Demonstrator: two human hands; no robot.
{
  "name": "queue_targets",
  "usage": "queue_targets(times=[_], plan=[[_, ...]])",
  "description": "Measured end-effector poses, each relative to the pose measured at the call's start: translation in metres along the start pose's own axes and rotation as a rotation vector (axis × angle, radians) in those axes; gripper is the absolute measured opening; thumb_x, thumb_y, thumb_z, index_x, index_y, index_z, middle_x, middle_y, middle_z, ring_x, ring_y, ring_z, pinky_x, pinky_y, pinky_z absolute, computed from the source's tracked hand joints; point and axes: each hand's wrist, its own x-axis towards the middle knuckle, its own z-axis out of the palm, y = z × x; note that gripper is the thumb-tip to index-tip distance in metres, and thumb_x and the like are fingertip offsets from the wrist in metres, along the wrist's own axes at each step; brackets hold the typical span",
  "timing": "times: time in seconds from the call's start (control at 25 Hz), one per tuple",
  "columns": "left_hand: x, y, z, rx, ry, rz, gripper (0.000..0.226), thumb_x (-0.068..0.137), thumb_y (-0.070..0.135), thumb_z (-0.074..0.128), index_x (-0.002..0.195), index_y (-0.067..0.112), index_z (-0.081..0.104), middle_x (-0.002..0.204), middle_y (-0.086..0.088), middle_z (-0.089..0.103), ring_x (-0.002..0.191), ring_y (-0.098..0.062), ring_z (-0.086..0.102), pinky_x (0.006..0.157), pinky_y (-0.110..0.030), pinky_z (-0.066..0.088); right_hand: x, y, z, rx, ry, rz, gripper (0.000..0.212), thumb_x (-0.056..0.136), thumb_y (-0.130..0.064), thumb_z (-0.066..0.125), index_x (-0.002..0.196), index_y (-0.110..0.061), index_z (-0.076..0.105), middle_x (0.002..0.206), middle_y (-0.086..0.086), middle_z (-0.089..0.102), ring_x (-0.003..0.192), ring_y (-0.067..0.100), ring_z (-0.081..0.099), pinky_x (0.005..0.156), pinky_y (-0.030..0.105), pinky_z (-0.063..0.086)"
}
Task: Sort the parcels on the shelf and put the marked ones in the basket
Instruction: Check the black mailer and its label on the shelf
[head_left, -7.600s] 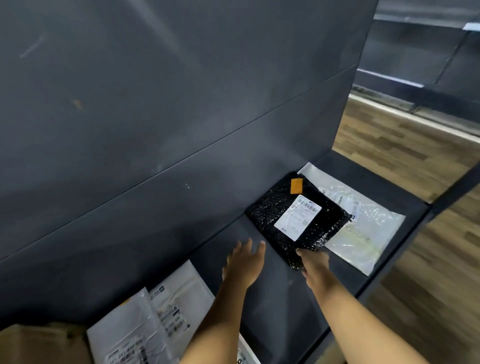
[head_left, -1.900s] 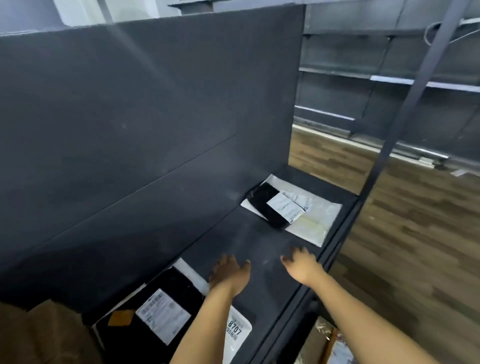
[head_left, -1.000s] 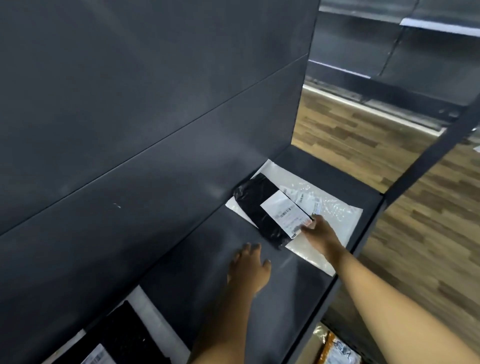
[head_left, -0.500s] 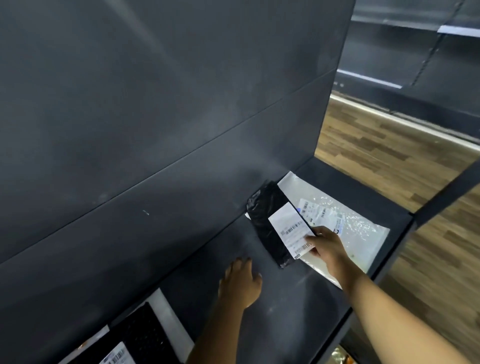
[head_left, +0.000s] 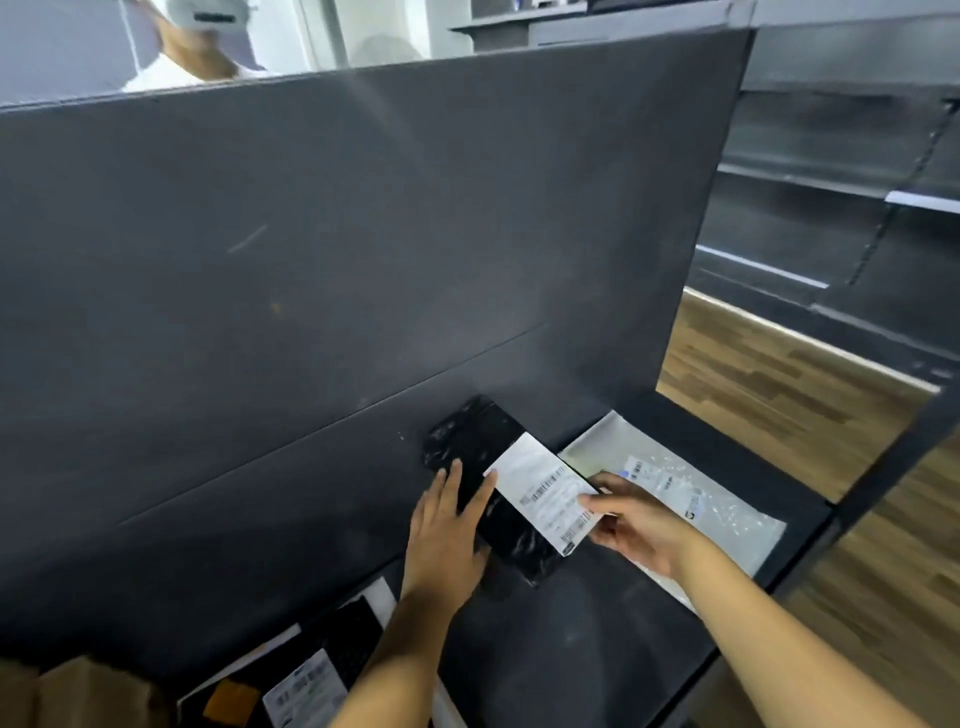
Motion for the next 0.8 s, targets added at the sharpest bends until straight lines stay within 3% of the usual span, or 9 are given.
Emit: queue_targets(times=[0.08, 0.12, 0.2, 0.28, 0.36, 0.48, 0.6, 0.68, 0.8], plan=[[-0.022, -0.015, -0.024, 0.071, 0.129, 0.011, 0.091, 0.082, 0.009, 0.052, 0.148, 0.043, -0.001, 0.161, -0.002, -0.009, 0.147, -0.025, -0.013, 0.118, -0.037, -0.006, -0.014, -0.004, 0.031, -0.011, -0.127, 0.000, 0.017, 0.078, -0.002, 0.067, 0.075, -0.017, 0.061, 0.084, 0.008, 0.071, 0.070, 0.016, 0.065, 0.060, 0.024, 0.054], [-0.033, -0.024, -0.039, 0.100, 0.194, 0.023, 0.094, 0.077, 0.002, 0.055, 0.149, 0.041, 0.009, 0.161, -0.004, 0.002, 0.148, -0.027, -0.004, 0.119, -0.039, -0.003, -0.021, -0.006, 0.047, 0.000, -0.192, 0.003, 0.016, 0.075, -0.002, 0.067, 0.074, -0.017, 0.061, 0.086, 0.008, 0.071, 0.072, 0.017, 0.067, 0.062, 0.026, 0.055], [-0.058, -0.043, -0.065, 0.127, 0.363, 0.086, 0.099, 0.056, -0.012, 0.067, 0.141, 0.032, 0.042, 0.150, -0.010, 0.038, 0.140, -0.034, 0.032, 0.115, -0.045, 0.022, -0.032, -0.009, 0.074, 0.031, -0.310, 0.024, 0.017, 0.075, 0.000, 0.063, 0.076, -0.017, 0.065, 0.091, 0.009, 0.072, 0.079, 0.021, 0.070, 0.067, 0.030, 0.057], [-0.087, -0.069, -0.087, 0.223, 0.489, 0.139, 0.096, 0.045, -0.018, 0.071, 0.130, 0.025, 0.058, 0.134, -0.012, 0.057, 0.126, -0.036, 0.051, 0.103, -0.052, 0.039, -0.042, -0.010, 0.106, -0.028, -0.417, 0.065, 0.022, 0.073, 0.001, 0.059, 0.086, -0.016, 0.065, 0.099, 0.010, 0.070, 0.087, 0.023, 0.069, 0.075, 0.034, 0.056], [-0.108, -0.091, -0.104, 0.258, 0.533, 0.160, 0.092, 0.050, -0.018, 0.071, 0.131, 0.023, 0.057, 0.134, -0.012, 0.058, 0.125, -0.035, 0.052, 0.102, -0.054, 0.040, -0.047, -0.012, 0.131, -0.113, -0.495, 0.082, 0.030, 0.068, -0.002, 0.051, 0.094, -0.014, 0.062, 0.101, 0.010, 0.068, 0.091, 0.024, 0.067, 0.082, 0.036, 0.054], [-0.136, -0.114, -0.122, 0.268, 0.556, 0.134, 0.089, 0.057, -0.020, 0.068, 0.134, 0.022, 0.053, 0.137, -0.015, 0.054, 0.128, -0.036, 0.050, 0.105, -0.053, 0.038, -0.056, -0.008, 0.166, -0.176, -0.566, 0.076, 0.036, 0.062, 0.002, 0.044, 0.088, -0.014, 0.063, 0.092, 0.006, 0.070, 0.087, 0.021, 0.068, 0.080, 0.035, 0.054], [-0.154, -0.124, -0.126, 0.213, 0.545, 0.136, 0.083, 0.063, -0.019, 0.062, 0.135, 0.020, 0.052, 0.140, -0.014, 0.051, 0.131, -0.035, 0.046, 0.109, -0.050, 0.035, -0.057, -0.004, 0.186, -0.208, -0.516, -0.044, 0.043, 0.076, 0.009, 0.040, 0.100, -0.019, 0.063, 0.101, 0.000, 0.070, 0.086, 0.015, 0.065, 0.077, 0.031, 0.052], [-0.158, -0.121, -0.125, 0.036, 0.456, 0.126, 0.072, 0.072, -0.016, 0.055, 0.134, 0.020, 0.053, 0.140, -0.008, 0.052, 0.133, -0.028, 0.046, 0.113, -0.042, 0.033, -0.055, -0.004, 0.194, -0.183, -0.485, -0.151, 0.051, 0.087, 0.010, 0.036, 0.114, -0.024, 0.061, 0.117, -0.005, 0.067, 0.095, 0.014, 0.061, 0.077, 0.029, 0.049], [-0.165, -0.113, -0.135, -0.858, 0.251, -0.128, 0.042, 0.088, -0.005, 0.052, 0.109, 0.028, 0.068, 0.113, 0.003, 0.070, 0.107, -0.012, 0.064, 0.099, -0.036, 0.047, -0.057, -0.003, 0.206, -0.220, -0.501, -0.257, 0.043, 0.091, 0.004, 0.045, 0.115, -0.026, 0.063, 0.121, -0.007, 0.065, 0.110, 0.013, 0.059, 0.088, 0.029, 0.047]])
